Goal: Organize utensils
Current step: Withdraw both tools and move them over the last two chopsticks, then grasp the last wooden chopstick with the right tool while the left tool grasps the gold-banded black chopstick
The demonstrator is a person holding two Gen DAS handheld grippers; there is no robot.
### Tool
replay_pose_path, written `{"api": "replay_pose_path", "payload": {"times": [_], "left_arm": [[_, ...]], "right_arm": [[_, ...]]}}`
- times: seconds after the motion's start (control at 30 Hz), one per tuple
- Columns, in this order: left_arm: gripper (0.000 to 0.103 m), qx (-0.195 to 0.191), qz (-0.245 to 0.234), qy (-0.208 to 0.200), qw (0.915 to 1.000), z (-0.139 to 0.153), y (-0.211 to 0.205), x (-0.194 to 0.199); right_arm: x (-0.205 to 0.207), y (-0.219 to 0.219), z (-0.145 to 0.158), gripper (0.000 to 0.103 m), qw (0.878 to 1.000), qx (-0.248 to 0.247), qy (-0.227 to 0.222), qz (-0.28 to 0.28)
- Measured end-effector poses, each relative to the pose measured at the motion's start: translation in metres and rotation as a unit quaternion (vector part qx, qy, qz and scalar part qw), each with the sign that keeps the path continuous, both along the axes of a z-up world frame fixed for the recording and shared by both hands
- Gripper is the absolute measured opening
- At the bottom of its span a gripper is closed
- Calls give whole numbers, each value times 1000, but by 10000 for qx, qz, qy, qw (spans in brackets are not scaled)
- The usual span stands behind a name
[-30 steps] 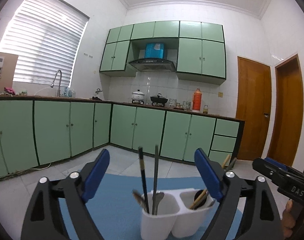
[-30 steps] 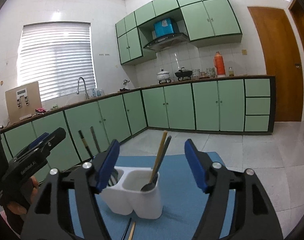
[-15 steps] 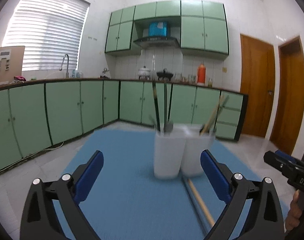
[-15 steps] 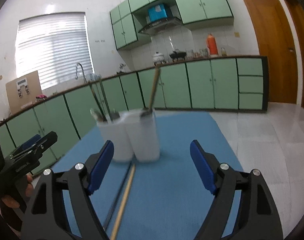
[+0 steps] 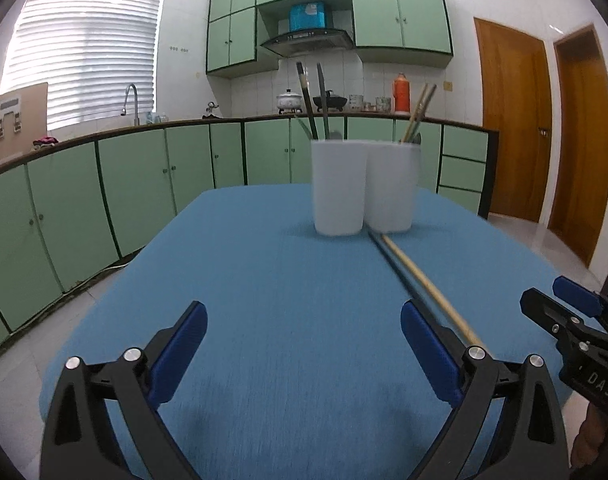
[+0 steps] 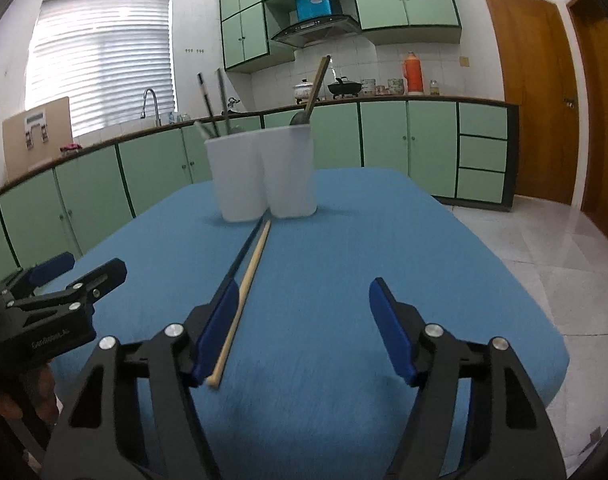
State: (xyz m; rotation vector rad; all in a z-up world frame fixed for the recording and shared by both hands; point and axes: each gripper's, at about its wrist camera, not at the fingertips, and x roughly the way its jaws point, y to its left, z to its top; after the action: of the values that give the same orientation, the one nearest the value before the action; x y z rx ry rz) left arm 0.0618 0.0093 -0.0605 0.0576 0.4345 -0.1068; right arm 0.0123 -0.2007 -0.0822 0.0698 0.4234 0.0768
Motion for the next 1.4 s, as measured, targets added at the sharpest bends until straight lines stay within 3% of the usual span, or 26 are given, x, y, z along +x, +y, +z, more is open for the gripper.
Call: {"api": "replay_pose_path", "payload": {"times": [0.27,0.67,1.0,1.2,1.4], "left_arm": [[95,-16,85,48,10000,-15,13,-17],[95,-143,112,22,9998,-14,21,-20],[95,-217,118,30,9997,-14,23,-21],[95,-266,126,39,9996,-13,23,-22],[95,-293,58,33,9995,-11,17,-25]], "right_arm": [[-14,25,-21,39,9995,-133,44,271],[-14,37,-22,18,9991,-292,-11,313],[-12,45,-27,16,9982,-532,-191,187],[-14,50,-31,7,9967,-725,-291,219],[-15,37,-29,6,9976,-624,-308,-17]]}}
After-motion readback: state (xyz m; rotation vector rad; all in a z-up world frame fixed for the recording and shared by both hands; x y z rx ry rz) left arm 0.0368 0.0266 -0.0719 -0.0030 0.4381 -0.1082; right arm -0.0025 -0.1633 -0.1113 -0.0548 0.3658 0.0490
